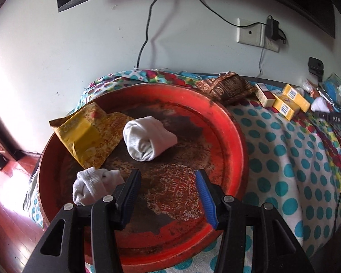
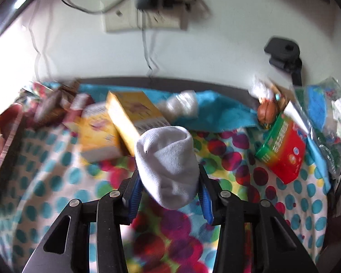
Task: Organize objects
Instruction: 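Carry the grey sock into the red tray and open the right gripper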
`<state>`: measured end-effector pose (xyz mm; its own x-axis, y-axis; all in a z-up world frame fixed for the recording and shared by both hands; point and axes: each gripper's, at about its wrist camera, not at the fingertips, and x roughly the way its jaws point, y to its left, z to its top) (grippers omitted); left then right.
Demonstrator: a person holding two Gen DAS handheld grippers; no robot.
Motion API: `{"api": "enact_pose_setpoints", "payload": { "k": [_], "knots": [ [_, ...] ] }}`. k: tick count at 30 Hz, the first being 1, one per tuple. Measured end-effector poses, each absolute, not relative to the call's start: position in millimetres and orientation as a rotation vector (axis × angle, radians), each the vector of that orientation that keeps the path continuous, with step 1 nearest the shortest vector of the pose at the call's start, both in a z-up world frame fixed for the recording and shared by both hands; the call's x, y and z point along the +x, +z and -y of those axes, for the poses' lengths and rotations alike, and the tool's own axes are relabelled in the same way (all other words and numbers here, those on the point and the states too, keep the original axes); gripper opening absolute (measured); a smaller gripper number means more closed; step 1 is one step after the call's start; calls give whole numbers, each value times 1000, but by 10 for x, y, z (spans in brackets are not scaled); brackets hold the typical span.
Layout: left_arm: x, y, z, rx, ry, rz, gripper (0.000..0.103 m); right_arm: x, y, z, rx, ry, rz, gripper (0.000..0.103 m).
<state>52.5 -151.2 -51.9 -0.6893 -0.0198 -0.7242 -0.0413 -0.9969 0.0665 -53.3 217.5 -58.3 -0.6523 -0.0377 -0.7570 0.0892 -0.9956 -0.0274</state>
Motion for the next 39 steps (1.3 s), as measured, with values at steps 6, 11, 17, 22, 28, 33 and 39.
{"api": "enact_pose_setpoints", "payload": {
  "k": [6, 11, 17, 22, 28, 33, 39],
  "knots": [
    [563, -453, 1591, -1204, 2863, -71, 51, -407, -178, -1591, 1146, -2660, -157, 41],
    [597, -377, 1793, -1187, 2905, -4, 51, -286, -141, -611, 1095, -2474, -180, 41],
    [599, -384, 2135, -1225, 2942, 141, 51, -283, -230, 345, 1107, -2298, -265, 41],
    [611, -378, 2347, -1223, 2965, 267, 51, -349, -489, 830, 1174, -2235, -440, 41],
    [591, -393, 2367, -1230, 2946, 298, 51, -482, -639, 1087, 1236, -2236, -506, 41],
    [574, -401, 2319, -1236, 2929, 283, 51, -614, -775, 1221, 1252, -2243, -514, 41],
    [571, -394, 2322, -1235, 2917, 305, 51, -696, -873, 1315, 1255, -2236, -513, 45]
  ]
}}
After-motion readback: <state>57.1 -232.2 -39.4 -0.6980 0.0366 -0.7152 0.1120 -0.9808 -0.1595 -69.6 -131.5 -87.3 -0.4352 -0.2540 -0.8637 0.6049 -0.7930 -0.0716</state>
